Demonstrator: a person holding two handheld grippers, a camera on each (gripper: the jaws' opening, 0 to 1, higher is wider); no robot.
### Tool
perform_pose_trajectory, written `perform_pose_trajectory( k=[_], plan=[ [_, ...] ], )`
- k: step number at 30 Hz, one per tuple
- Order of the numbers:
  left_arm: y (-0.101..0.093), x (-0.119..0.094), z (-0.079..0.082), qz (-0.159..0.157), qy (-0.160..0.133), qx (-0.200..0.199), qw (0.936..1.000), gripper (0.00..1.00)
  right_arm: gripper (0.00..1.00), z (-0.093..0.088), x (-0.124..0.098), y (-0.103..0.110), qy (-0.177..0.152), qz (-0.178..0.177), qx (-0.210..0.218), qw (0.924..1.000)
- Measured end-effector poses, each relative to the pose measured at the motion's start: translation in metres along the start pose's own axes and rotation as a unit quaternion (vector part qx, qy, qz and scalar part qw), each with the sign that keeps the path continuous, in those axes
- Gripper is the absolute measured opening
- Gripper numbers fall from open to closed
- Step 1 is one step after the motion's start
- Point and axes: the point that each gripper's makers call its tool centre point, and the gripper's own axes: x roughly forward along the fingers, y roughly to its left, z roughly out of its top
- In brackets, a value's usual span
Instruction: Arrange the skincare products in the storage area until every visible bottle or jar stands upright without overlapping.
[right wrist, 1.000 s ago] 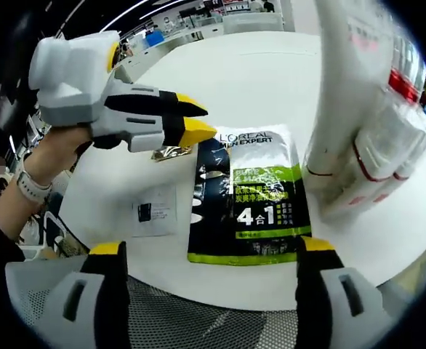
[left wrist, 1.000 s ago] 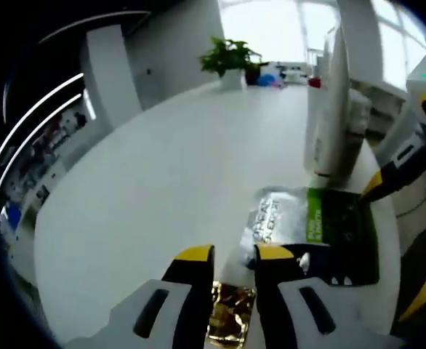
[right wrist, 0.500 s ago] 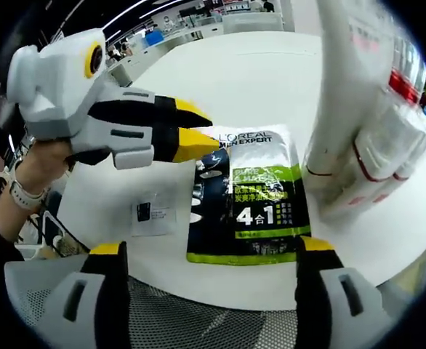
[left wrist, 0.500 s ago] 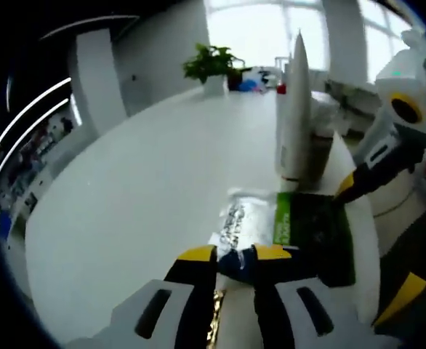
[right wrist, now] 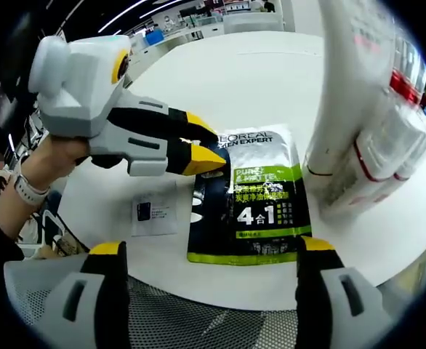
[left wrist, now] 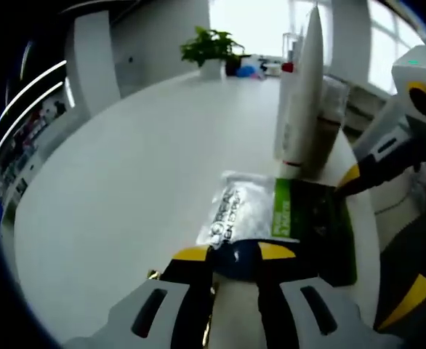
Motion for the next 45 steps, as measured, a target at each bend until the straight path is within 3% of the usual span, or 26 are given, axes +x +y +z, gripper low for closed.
perform_pose_trajectory(
  k=[21, 34, 40, 45],
  plan=[
    [0.005, 0.004, 0.001, -0.011, 0.003, -0.019, 0.9998, 0.21, 0.99, -0.004, 0.001, 0.002, 0.018, 0.003, -0.024, 0.9995],
    [0.008, 0.005, 0.003, -0.001, 0.016, -0.026, 0.9995, 0.23, 0.99, -0.001, 0.002, 0.001, 0.010, 0.006, -0.020, 0.9997],
    [0.007, -0.007, 0.013, 0.005, -0.001, -0.036, 0.9993, 0.25, 0.99, -0.001, 0.003, 0.000, 0.011, 0.002, -0.023, 0.9997],
    [0.009, -0.018, 0.010, 0.016, -0.004, -0.040, 0.9991, 0.26, 0.99, 0.003, 0.000, -0.002, -0.001, 0.000, -0.022, 0.9998]
  ],
)
